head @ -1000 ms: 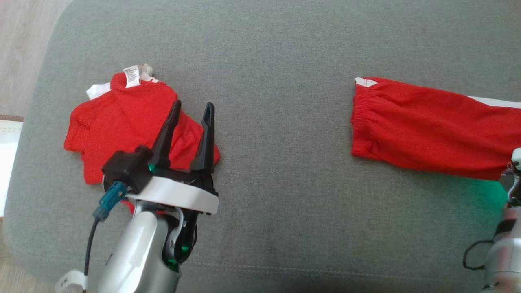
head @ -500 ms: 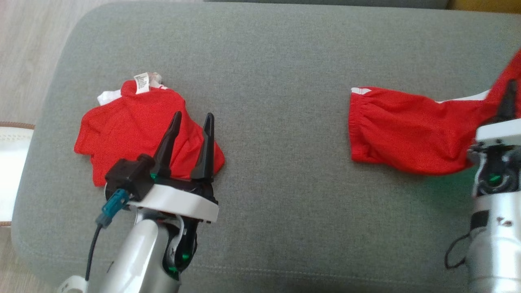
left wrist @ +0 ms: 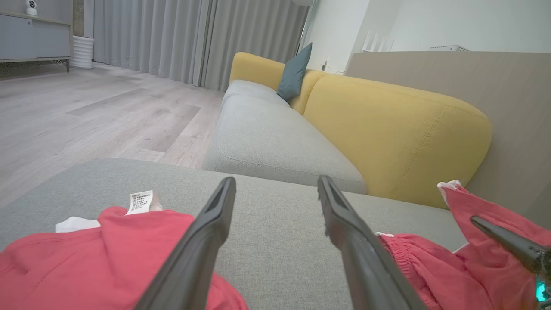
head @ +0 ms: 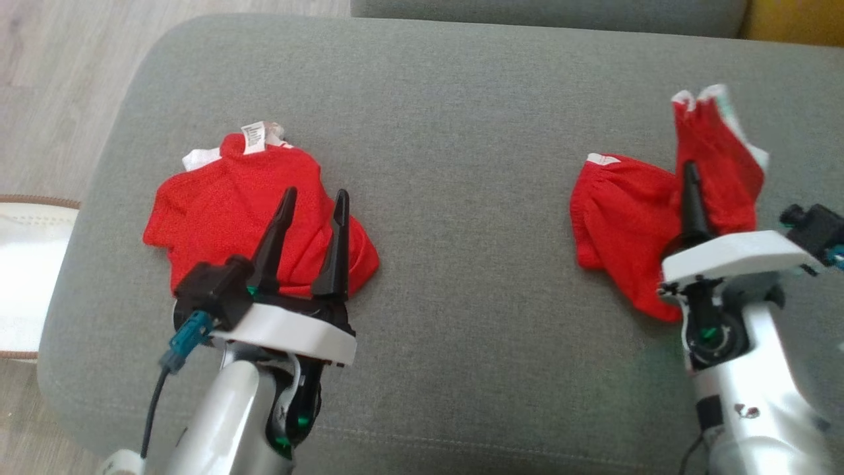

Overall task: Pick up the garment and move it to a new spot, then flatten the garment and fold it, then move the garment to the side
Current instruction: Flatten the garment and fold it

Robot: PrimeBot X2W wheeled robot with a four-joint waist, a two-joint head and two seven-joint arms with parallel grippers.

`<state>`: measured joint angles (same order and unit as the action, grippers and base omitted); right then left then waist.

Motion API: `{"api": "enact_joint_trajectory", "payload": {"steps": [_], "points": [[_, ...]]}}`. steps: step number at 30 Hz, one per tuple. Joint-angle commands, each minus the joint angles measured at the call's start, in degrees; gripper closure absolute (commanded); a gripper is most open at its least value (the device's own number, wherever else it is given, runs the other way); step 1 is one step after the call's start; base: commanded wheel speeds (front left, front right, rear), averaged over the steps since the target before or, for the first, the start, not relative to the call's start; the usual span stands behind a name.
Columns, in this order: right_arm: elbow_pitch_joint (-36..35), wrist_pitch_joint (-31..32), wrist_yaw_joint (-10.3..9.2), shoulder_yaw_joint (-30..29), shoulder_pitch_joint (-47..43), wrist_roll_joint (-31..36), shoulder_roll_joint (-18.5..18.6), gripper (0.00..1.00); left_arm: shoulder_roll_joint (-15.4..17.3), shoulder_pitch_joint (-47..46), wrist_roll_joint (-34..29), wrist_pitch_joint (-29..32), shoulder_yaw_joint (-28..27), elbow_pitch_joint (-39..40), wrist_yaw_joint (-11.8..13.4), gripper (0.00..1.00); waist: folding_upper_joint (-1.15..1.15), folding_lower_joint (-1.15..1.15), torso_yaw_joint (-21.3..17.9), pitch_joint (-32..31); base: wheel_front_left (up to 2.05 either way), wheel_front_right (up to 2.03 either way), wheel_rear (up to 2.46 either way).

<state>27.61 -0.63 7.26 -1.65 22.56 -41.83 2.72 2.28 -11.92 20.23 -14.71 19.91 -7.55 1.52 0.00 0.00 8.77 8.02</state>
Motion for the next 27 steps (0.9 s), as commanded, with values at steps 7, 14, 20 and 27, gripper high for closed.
{"api": "enact_joint_trajectory", "payload": {"steps": [7,14,20,27], "points": [[0.66,-0.74,0.23,7.5,-0.02,2.0,0.16,0.24,0.6,-0.77,0.2,-0.29,-0.82,1.75,0.4,0.0,0.0,0.0,1.04,-0.08,0.0,0.0,0.0],[3.65,-0.57,0.23,12.98,-0.86,5.97,0.16,0.0,0.6,-0.67,0.23,-0.29,-0.73,1.85,0.44,0.0,0.0,0.0,1.53,0.21,0.0,0.0,0.0],[7.5,0.26,0.23,16.32,-0.54,6.84,0.16,0.0,0.6,-0.71,0.22,-0.29,-0.52,1.81,0.58,0.0,0.0,0.0,1.38,0.6,0.0,0.0,0.0],[12.05,0.04,0.23,18.47,2.15,6.0,0.16,0.0,0.6,-1.26,0.36,-0.29,-0.6,1.95,0.85,0.0,0.0,0.0,0.09,1.16,0.0,0.0,0.0]]}}
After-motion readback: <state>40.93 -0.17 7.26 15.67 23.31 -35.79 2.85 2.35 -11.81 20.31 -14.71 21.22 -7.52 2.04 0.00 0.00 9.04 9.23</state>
